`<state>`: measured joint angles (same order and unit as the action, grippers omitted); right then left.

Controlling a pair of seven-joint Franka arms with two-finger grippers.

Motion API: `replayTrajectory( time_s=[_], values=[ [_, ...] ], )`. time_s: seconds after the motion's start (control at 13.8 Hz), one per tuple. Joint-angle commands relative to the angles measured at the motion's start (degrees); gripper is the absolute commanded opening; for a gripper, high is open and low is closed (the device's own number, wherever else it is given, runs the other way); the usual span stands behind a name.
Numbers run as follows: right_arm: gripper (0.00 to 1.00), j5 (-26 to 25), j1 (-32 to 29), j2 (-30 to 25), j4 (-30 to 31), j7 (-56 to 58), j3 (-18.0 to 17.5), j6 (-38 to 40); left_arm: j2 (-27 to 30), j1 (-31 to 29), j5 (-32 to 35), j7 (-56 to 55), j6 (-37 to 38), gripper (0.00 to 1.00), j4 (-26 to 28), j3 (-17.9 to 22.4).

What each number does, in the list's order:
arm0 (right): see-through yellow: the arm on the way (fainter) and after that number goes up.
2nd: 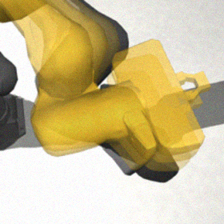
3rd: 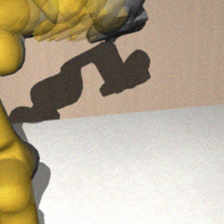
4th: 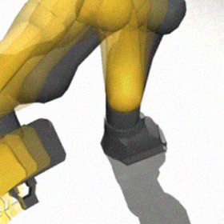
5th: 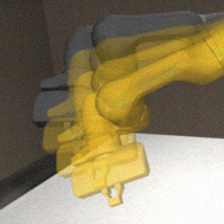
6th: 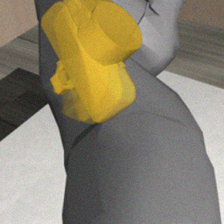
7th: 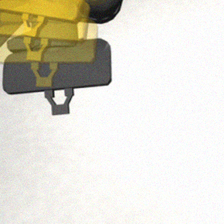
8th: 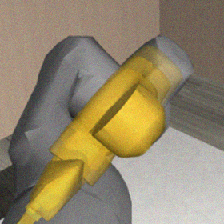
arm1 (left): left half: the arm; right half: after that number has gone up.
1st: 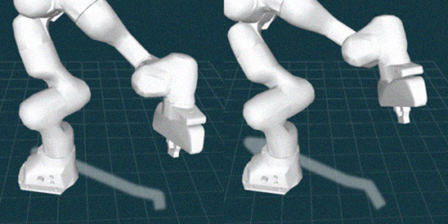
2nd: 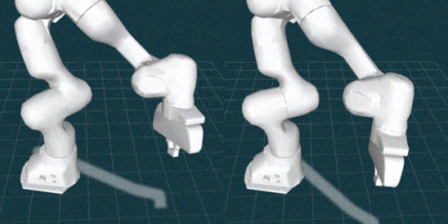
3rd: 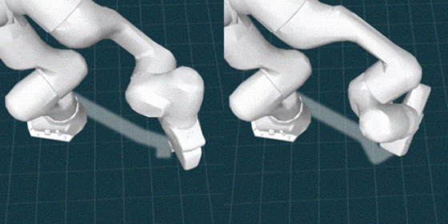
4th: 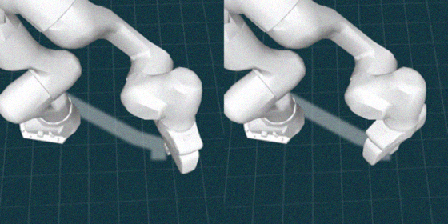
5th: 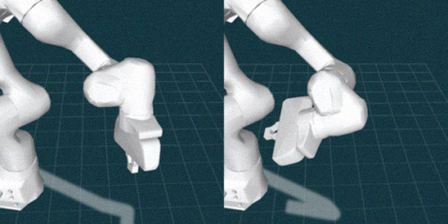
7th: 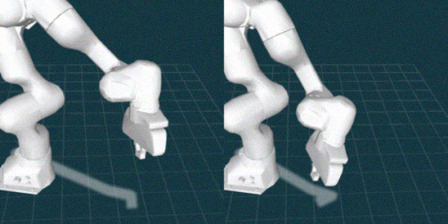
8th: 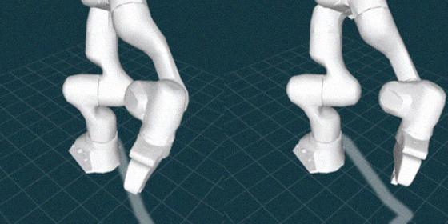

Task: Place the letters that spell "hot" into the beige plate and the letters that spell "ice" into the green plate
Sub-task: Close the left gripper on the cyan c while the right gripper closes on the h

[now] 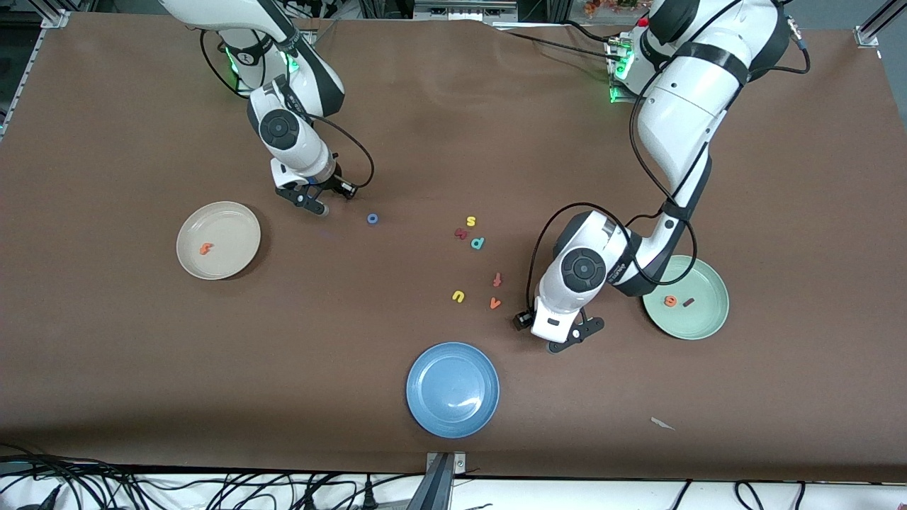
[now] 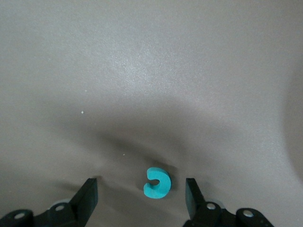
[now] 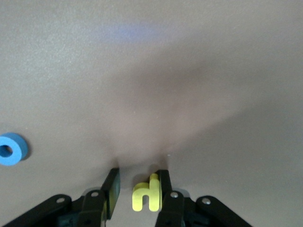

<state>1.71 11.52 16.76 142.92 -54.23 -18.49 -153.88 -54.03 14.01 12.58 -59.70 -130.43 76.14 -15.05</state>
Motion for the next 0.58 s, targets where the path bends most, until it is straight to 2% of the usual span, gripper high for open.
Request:
replayTrajectory(
  time_s=[0.0, 0.14, 0.22, 0.36, 0.51],
  values=[
    [0.42, 0.4, -0.1, 0.1, 1.0, -1.3, -0.8, -1.9, -1.2, 1.1, -1.0, -0.9, 0.2, 0.74, -2.3, 1.1],
    [0.42, 0.4, -0.1, 0.2, 1.0, -1.3, -0.8, -1.9, -1.3, 1.1, -1.0, -0.9, 0.2, 0.71, -2.3, 1.2],
    [0.36, 0.4, -0.1, 0.2, 1.0, -1.2, -0.8, -1.9, -1.3, 1.1, -1.0, -0.9, 0.2, 0.69, -2.3, 1.4],
    [0.13, 0.4, -0.1, 0.2, 1.0, -1.1, -0.8, -1.7, -1.3, 2.1, -1.0, -1.6, 0.2, 0.65, -2.3, 2.0],
    [0.02, 0.4, -0.1, 0.2, 0.9, -1.1, -0.8, -1.3, -1.3, 3.6, -1.0, -3.3, 0.2, 0.61, -2.4, 4.0]
  ],
)
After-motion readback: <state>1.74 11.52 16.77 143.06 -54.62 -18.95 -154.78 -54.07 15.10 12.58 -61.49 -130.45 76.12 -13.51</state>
